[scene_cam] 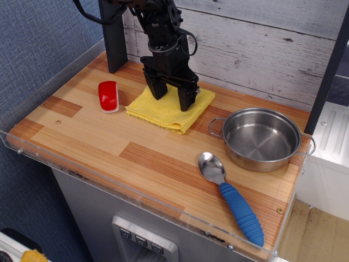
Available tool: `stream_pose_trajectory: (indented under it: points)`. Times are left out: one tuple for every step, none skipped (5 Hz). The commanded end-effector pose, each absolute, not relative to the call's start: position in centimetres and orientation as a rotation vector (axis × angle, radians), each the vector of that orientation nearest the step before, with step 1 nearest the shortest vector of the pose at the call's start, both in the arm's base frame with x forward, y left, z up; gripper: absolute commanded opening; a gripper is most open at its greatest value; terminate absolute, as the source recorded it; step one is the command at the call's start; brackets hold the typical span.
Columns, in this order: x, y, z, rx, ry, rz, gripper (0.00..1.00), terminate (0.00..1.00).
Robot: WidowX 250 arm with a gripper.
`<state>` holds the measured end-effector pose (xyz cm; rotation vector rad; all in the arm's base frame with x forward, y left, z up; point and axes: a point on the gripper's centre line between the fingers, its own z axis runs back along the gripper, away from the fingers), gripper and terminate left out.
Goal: Put the yellow cloth between the silver pot and red apple slice
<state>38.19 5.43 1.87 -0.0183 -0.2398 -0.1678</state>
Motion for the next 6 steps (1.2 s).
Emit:
stream_pose_trajectory:
  points:
    - [39.1, 6.2, 6.5, 0.039, -0.306, -0.163, 1.0, 0.0]
    - [39.1, 6.1, 8.8, 0.062, -0.336, -0.147, 1.0, 0.0]
    - [38.7, 6.3, 11.3, 0.072, -0.376, -0.121, 1.0, 0.0]
    - [38.2, 6.4, 12.2, 0.092, -0.371, -0.105, 1.0, 0.0]
    - [37.2, 6.0, 12.1, 0.091, -0.335, -0.086, 1.0, 0.0]
    - [35.3, 4.9, 12.3, 0.086, -0.288, -0.061, 1.0, 0.0]
